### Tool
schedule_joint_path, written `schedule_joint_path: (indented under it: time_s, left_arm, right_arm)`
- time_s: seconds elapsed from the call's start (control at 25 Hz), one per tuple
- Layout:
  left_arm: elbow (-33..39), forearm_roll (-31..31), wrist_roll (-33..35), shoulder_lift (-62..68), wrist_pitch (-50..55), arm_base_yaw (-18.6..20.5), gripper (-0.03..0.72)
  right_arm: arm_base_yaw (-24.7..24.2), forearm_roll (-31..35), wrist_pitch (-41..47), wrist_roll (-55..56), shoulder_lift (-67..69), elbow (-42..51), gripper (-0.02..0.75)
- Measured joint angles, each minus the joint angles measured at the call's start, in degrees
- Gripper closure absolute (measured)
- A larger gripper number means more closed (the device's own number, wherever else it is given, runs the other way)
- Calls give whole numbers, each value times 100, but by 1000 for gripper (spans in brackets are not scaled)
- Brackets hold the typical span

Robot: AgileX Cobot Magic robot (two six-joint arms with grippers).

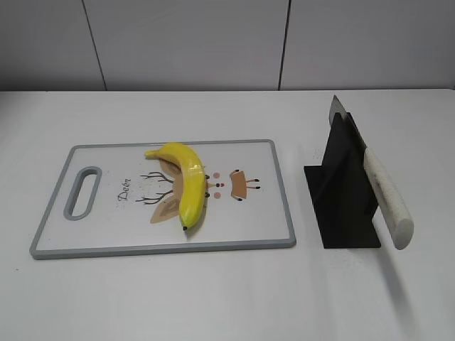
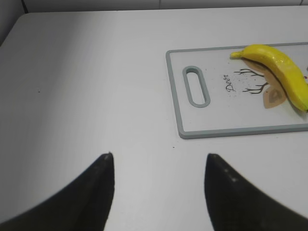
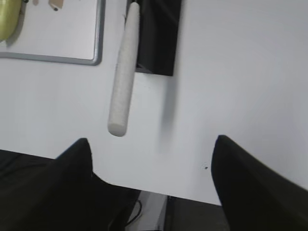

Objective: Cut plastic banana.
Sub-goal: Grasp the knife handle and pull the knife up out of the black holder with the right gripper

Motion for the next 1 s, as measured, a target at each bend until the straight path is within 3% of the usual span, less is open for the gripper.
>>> schedule_joint_path:
  time_s: [0.24,0.48,1.0]
  left_arm:
    - [0,0,0,0,0,0,124]
    - [0,0,0,0,0,0,130]
    - [0,0,0,0,0,0,136]
  right_arm:
    - [221,572,-5,5,1092,-139,149]
    - [1041,-147,-11,869,1897,-139,149]
    - [1097,-221,-601,1334,3107,-144,149]
